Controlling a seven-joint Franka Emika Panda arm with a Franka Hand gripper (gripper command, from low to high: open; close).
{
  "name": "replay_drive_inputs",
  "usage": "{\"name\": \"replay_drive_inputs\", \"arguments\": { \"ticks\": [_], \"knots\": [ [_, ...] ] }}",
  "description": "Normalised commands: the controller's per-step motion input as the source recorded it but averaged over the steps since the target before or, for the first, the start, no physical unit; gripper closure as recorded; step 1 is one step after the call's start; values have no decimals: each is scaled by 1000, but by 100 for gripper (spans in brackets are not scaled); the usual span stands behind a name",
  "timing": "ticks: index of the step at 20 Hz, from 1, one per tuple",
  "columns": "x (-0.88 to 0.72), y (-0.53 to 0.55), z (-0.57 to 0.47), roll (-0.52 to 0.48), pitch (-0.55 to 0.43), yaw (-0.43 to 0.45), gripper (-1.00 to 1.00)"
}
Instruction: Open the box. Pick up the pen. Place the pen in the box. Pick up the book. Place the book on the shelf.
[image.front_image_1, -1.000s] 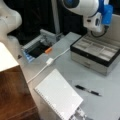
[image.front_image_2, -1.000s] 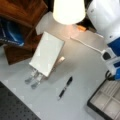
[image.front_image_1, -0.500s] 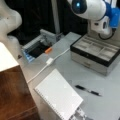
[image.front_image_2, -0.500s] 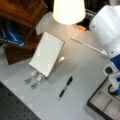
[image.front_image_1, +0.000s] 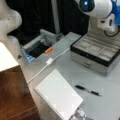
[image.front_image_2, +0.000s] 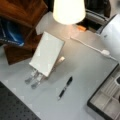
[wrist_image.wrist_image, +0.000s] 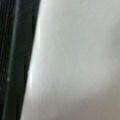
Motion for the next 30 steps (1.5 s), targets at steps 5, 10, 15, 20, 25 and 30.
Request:
{"name": "replay_drive_inputs", "arguments": {
  "ticks": [5, 10, 15, 20, 25, 30],
  "knots": [
    [-20, 225, -142, 79, -111, -100, -100],
    [-90, 114, -129, 63, -72, -79, -100],
    [-157, -78, -58, 27, -8, -94, -100],
    [-173, -246, -5, 13, 56, -84, -100],
    [-106, -397, 34, 44, 145, -41, -100],
    [-3, -552, 2, 17, 234, 13, -100]
  ]
}}
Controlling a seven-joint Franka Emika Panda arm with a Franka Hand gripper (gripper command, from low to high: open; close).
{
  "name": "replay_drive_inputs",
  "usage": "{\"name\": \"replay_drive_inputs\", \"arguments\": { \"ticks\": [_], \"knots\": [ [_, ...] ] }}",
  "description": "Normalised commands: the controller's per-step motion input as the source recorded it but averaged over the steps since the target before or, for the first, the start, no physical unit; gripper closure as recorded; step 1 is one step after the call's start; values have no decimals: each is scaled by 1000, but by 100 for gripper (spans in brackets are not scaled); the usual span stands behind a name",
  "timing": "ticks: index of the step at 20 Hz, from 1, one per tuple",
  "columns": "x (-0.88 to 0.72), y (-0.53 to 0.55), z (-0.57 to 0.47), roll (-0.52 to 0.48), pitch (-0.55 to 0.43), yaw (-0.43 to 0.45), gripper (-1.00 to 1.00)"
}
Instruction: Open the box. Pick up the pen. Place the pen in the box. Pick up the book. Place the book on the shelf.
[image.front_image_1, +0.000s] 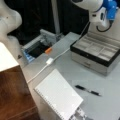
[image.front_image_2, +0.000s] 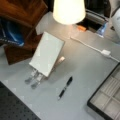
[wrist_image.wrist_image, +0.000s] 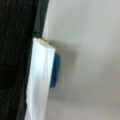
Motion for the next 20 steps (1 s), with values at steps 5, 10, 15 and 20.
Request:
{"name": "replay_drive_inputs", "arguments": {
  "ticks": [5, 10, 15, 20],
  "knots": [
    [-8, -536, 7, -136, 235, 101, -100],
    [-125, -484, 87, -340, 231, 185, -100],
    [-241, -561, 122, -450, 268, 176, -100],
    [-219, -538, 55, -445, 214, 168, -100]
  ]
}}
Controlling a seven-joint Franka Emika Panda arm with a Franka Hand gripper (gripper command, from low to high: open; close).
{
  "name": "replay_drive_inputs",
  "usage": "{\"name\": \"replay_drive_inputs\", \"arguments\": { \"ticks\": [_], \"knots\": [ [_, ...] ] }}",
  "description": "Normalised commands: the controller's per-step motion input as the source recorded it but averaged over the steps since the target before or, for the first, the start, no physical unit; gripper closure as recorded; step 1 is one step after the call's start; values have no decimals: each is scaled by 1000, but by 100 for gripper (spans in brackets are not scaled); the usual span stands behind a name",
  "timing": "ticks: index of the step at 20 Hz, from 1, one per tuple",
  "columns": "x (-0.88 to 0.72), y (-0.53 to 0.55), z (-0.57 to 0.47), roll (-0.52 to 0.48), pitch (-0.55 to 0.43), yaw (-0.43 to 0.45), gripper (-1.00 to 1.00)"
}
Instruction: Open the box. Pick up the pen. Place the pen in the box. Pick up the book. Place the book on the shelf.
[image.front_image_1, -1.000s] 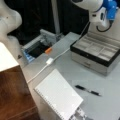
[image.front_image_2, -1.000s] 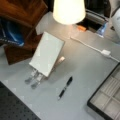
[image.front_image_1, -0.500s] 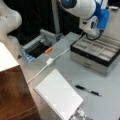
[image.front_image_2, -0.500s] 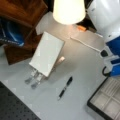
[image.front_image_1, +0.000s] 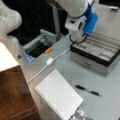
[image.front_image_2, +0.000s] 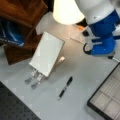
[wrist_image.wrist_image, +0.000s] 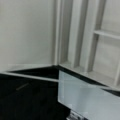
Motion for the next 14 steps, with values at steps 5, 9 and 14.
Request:
{"name": "replay_drive_inputs", "arguments": {
  "ticks": [5, 9, 14],
  "knots": [
    [-87, -354, -24, -438, 127, 140, -100],
    [-19, -184, -35, -548, 95, 149, -100],
    [139, -108, -10, -622, 62, 329, -100]
  ]
}}
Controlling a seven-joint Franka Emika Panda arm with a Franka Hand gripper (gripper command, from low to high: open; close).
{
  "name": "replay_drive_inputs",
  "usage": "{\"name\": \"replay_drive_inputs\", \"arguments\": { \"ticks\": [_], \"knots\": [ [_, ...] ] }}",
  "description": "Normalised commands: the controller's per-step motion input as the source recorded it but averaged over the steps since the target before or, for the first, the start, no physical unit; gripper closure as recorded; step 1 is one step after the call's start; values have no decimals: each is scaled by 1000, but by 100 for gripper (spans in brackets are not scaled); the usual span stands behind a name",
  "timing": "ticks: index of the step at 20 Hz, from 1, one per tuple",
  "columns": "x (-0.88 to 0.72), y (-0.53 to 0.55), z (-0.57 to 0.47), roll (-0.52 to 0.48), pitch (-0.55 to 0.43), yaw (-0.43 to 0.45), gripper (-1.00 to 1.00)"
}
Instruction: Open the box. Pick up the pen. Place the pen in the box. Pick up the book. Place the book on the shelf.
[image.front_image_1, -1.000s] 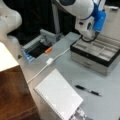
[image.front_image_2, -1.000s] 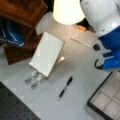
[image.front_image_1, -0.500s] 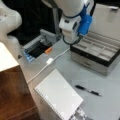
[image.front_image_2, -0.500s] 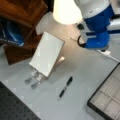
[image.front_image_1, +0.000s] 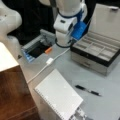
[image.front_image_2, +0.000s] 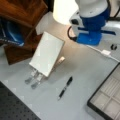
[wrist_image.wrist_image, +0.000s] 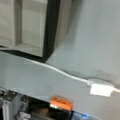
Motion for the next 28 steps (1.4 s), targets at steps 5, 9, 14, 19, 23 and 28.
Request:
{"name": "replay_drive_inputs", "arguments": {
  "ticks": [5, 9, 14, 19, 23, 28],
  "knots": [
    [341, -122, -43, -376, 1, 458, -100],
    [491, -160, -85, -226, 31, 580, -100],
    [598, -164, -107, -125, 62, 538, -100],
    [599, -111, -122, -163, 23, 482, -100],
    [517, -73, -120, -119, 81, 472, -100],
    [423, -133, -88, -81, 101, 385, -100]
  ]
}}
